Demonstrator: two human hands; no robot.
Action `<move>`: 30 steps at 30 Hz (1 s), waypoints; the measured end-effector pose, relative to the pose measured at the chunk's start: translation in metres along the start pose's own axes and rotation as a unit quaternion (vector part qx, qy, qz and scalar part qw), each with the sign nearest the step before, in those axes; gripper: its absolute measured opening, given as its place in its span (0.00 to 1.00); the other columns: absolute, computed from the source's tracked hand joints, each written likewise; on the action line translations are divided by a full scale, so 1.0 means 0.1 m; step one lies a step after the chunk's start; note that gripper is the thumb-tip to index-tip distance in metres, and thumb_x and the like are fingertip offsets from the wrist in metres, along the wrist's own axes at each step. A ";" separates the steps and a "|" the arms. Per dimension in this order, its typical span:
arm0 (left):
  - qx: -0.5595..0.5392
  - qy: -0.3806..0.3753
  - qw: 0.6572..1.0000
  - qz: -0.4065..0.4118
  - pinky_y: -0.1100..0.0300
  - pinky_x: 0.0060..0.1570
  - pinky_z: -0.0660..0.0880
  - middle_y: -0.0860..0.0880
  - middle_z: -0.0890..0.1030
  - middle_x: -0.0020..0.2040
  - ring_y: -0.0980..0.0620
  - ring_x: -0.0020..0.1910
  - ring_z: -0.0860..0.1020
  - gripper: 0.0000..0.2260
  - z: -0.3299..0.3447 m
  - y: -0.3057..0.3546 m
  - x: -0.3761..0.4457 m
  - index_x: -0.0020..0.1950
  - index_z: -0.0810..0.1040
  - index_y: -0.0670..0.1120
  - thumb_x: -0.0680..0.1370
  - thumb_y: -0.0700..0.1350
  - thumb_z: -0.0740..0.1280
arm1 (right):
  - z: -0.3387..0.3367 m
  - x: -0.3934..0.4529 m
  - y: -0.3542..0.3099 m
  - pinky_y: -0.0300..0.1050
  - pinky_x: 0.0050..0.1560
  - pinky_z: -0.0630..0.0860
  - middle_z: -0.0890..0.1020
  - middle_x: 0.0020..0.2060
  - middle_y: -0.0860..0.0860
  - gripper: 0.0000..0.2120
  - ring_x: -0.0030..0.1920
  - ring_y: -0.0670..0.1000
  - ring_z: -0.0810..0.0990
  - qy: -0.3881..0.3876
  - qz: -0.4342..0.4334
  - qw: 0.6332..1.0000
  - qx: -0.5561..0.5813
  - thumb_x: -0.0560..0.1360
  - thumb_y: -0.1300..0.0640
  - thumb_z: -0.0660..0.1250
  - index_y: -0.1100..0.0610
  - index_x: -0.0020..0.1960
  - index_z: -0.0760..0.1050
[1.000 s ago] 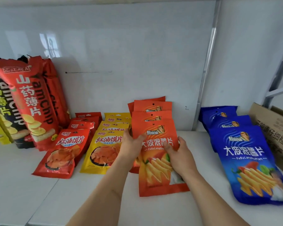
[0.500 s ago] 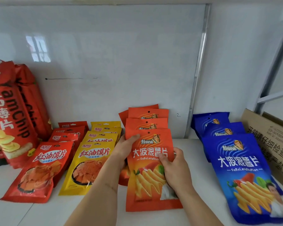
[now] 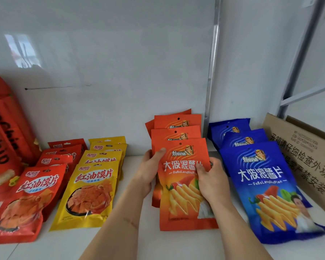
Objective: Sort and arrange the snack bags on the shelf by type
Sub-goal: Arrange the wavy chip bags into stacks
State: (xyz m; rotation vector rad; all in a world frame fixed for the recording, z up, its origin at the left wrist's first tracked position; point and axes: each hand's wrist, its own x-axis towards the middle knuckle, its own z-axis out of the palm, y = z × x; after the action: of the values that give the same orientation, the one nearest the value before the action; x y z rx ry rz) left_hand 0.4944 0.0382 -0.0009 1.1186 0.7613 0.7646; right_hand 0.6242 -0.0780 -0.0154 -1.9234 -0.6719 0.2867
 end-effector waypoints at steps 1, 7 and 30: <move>0.007 -0.008 1.000 0.010 0.53 0.41 0.83 0.47 0.87 0.52 0.47 0.48 0.87 0.20 -0.03 -0.02 -0.05 0.68 0.72 0.49 0.79 0.55 0.69 | -0.01 -0.01 -0.01 0.47 0.49 0.75 0.81 0.56 0.51 0.21 0.50 0.51 0.80 -0.001 0.003 1.000 0.004 0.81 0.46 0.62 0.53 0.69 0.66; -0.033 -0.029 0.999 -0.008 0.41 0.53 0.82 0.44 0.86 0.55 0.42 0.51 0.86 0.20 0.02 -0.22 -0.23 0.67 0.72 0.50 0.78 0.50 0.72 | -0.01 -0.14 -0.05 0.44 0.41 0.72 0.78 0.49 0.47 0.18 0.42 0.46 0.77 -0.041 0.047 0.997 0.051 0.80 0.42 0.61 0.51 0.64 0.65; 0.032 0.016 0.999 0.003 0.44 0.44 0.84 0.47 0.87 0.50 0.44 0.45 0.87 0.19 0.07 0.40 0.41 0.62 0.74 0.56 0.78 0.65 0.64 | 0.04 1.04 -0.49 0.64 0.60 0.76 0.79 0.63 0.48 0.54 0.59 0.57 0.81 -0.219 0.090 0.961 0.144 0.50 0.13 0.59 0.35 0.71 0.65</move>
State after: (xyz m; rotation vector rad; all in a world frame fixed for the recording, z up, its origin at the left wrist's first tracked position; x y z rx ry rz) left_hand 0.5156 0.0795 0.0336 1.1697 0.8144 0.7689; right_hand 0.6912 -0.0003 0.0371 -1.6511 -0.6964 0.8957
